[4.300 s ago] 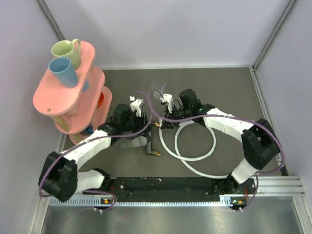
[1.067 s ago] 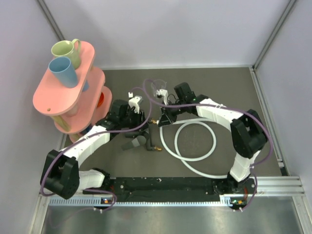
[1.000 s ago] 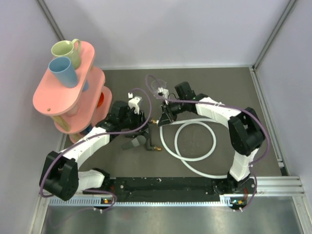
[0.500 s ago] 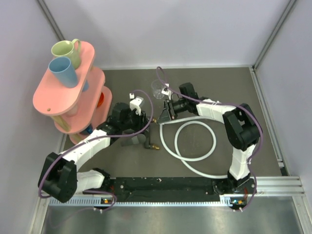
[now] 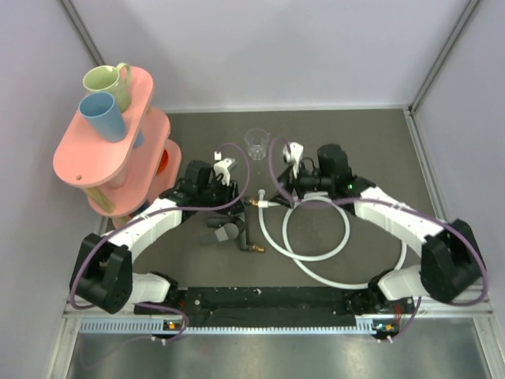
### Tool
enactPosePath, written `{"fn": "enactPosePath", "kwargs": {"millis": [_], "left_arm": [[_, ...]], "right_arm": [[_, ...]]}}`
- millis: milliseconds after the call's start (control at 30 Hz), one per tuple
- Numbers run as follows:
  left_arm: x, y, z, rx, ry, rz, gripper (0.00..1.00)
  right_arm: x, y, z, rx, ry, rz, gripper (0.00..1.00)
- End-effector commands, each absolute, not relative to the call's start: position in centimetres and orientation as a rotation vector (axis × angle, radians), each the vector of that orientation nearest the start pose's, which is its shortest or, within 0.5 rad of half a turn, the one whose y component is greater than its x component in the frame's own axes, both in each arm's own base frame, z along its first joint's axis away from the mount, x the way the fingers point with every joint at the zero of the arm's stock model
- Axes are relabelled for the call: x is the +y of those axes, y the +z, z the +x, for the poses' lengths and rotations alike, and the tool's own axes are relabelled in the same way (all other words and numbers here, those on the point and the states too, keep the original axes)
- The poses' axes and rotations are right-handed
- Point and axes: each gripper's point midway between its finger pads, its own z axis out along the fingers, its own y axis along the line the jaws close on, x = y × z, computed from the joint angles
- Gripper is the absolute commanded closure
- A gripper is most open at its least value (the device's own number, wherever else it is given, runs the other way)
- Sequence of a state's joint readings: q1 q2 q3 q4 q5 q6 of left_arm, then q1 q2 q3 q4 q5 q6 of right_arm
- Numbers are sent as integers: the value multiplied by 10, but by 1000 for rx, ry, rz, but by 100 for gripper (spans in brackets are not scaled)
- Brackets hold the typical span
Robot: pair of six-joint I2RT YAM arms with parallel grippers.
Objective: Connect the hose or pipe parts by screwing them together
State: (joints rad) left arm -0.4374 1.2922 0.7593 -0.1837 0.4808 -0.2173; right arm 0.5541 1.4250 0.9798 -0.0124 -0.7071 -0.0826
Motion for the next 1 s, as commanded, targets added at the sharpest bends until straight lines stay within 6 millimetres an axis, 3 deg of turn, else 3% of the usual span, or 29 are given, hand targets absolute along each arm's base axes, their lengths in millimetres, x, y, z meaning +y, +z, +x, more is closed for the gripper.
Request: {"fn": "enactPosePath", "kwargs": {"millis": [0,67,167,200,433,667,733,967], "left_arm": [[-237,148,262,2295,-1076,520,100],[-236,148,266,2331,-1091,500,100],[-239,145,262,2395,-1150,496,100],[-241,145,259,2409,-1175,501,100],[-243,140,252,2489,-1231,512,100],[-244,139,250,2510,-1254,518,100],[-245,139,250,2509,-1264,527,100],[-250,141,247,2503,-1336,533,100]], "right_arm": [[299,202,269,1269,534,-1336,30],[295,203,270,1123,355,-1375,30],[298,201,256,911,225,-1425,31],[296,188,251,886,196,-1445,31],[319,176,250,681,-112,-1577,34],[338,166,256,592,-210,-1668,41],[340,164,256,569,-227,-1687,48],[351,159,252,535,-189,-1732,57]]}}
